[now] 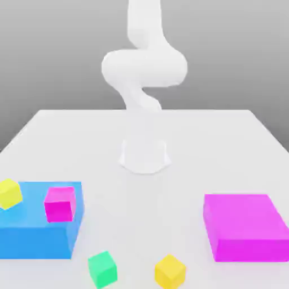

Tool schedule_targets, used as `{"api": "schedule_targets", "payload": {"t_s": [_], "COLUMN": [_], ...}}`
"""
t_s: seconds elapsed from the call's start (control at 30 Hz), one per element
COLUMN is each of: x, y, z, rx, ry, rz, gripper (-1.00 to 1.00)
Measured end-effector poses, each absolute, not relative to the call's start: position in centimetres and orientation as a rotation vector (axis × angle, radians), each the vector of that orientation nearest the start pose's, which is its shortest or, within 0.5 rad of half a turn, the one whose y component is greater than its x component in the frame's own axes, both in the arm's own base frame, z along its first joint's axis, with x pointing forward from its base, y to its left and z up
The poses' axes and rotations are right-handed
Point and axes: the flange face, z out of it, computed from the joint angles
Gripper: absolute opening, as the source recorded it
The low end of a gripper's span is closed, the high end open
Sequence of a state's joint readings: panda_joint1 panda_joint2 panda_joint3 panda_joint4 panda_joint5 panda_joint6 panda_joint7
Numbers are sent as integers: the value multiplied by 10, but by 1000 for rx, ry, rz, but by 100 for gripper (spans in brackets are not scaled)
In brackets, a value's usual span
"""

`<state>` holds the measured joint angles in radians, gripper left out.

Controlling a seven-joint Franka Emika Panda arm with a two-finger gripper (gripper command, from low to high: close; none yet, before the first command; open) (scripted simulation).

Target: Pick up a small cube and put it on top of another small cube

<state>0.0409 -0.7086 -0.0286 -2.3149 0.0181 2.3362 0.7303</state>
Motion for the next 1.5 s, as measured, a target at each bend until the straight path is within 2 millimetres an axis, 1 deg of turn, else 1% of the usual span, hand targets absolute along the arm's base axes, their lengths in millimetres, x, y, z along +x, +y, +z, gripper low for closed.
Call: {"api": "schedule_targets", "payload": {"t_s": [0.1, 0.23, 0.37, 0.47, 0.53, 0.63, 0.73, 0.83, 0.9, 1.03, 1.07, 1.23, 1.27, 1.3, 1.37, 1.43, 1.47, 1.5], "x": [419, 457, 484, 495, 499, 500, 494, 483, 476, 474, 473, 473, 473, 473, 474, 474, 474, 474], "y": [6, 16, 28, 37, 42, 52, 55, 54, 53, 53, 53, 53, 53, 53, 53, 53, 48, 35], "z": [625, 555, 481, 425, 387, 330, 275, 223, 192, 139, 130, 130, 125, 129, 149, 173, 184, 192], "rx": [-2605, -2712, -2809, -2878, -2922, -2986, -3048, -3106, -3134, -3143, -3142, -3142, -3142, -3142, -3143, -3143, -3142, -3139], "ry": [858, 733, 604, 506, 438, 326, 221, 112, 54, 35, 35, 35, 36, 34, 33, 34, 62, 139], "rz": [-824, -682, -543, -440, -372, -270, -169, -67, -18, -2, -1, 1, 1, 1, 0, 0, 1, 1], "gripper": [0, 0, 0, 0, 0, 0, 0, 0, 0, 0, -100, -100, -100, -100, -100, -100, -100, -100]}}
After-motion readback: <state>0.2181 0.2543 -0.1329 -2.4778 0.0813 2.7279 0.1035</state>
